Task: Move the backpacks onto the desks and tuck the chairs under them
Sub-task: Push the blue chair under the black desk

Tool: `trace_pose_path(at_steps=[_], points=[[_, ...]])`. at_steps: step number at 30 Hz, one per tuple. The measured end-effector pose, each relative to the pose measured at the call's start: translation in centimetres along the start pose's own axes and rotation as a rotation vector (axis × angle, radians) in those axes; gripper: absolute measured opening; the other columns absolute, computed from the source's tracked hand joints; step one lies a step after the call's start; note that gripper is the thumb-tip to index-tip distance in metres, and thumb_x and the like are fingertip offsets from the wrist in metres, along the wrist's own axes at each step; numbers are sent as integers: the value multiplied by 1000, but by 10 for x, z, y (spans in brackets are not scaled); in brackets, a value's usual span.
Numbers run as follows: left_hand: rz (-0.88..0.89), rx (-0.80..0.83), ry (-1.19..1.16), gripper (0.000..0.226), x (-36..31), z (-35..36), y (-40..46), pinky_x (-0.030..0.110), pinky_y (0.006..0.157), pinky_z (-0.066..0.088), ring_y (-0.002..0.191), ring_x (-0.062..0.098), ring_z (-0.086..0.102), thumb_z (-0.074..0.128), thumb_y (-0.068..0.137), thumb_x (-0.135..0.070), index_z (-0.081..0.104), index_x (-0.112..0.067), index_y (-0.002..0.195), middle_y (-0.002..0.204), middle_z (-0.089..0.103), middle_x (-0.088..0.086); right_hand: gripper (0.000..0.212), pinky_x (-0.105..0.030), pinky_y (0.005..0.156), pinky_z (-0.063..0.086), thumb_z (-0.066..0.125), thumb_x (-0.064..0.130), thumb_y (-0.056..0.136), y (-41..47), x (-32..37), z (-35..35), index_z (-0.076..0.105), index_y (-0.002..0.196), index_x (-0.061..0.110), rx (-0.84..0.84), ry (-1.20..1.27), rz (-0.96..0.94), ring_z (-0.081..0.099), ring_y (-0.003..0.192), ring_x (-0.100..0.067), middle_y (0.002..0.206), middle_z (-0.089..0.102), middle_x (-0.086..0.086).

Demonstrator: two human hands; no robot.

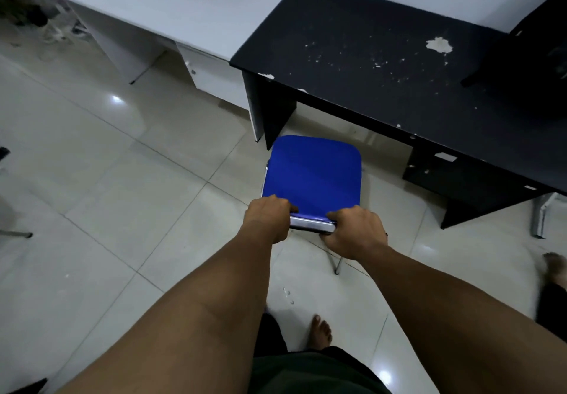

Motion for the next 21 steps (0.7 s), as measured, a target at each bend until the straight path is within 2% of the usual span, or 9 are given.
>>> trace_pose_path(at_steps=[7, 12, 14, 18, 21], points=[[103, 4, 49, 58, 26, -26, 58, 35, 77, 51, 94, 23, 59, 64, 84, -17, 51, -40, 136, 107, 63, 1, 37, -28, 58, 53, 55, 57, 77, 51, 1, -14, 71, 99, 32, -51, 18, 97, 57, 59, -12, 64, 61, 11], [155, -8, 80, 57, 42, -44, 95, 31, 65, 42, 78, 17, 45, 64, 82, -17, 53, -42, 132, 89, 53, -3, 36, -24, 55, 47, 55, 57, 79, 82, 3, -24, 71, 100, 32, -81, 28, 146, 54, 58, -12, 64, 61, 11], [176, -1, 92, 56, 46, -50, 107, 32, 63, 42, 76, 18, 47, 63, 81, -18, 53, -42, 131, 85, 49, -4, 37, -23, 53, 43, 56, 58, 80, 92, 3, -27, 71, 102, 32, -95, 30, 159, 53, 56, -12, 63, 60, 11], [211, -11, 101, 48, 48, -63, 131, 33, 63, 48, 76, 20, 55, 63, 82, -21, 57, -41, 126, 87, 58, -3, 41, -24, 54, 50, 56, 59, 80, 111, -4, -33, 72, 106, 32, -126, 52, 184, 55, 55, -11, 64, 64, 10], [214, -24, 86, 45, 48, -69, 144, 32, 60, 44, 74, 19, 54, 63, 82, -21, 59, -40, 123, 88, 60, -4, 43, -23, 52, 47, 56, 59, 80, 123, -10, -38, 73, 107, 31, -149, 37, 172, 55, 54, -12, 63, 65, 11]])
Point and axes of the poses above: each hand's wrist, its own y-axis towards the middle knuckle, its own z-axis out of the palm, x = y × z, the point moved 6 cm from there along y, towards the middle knuckle
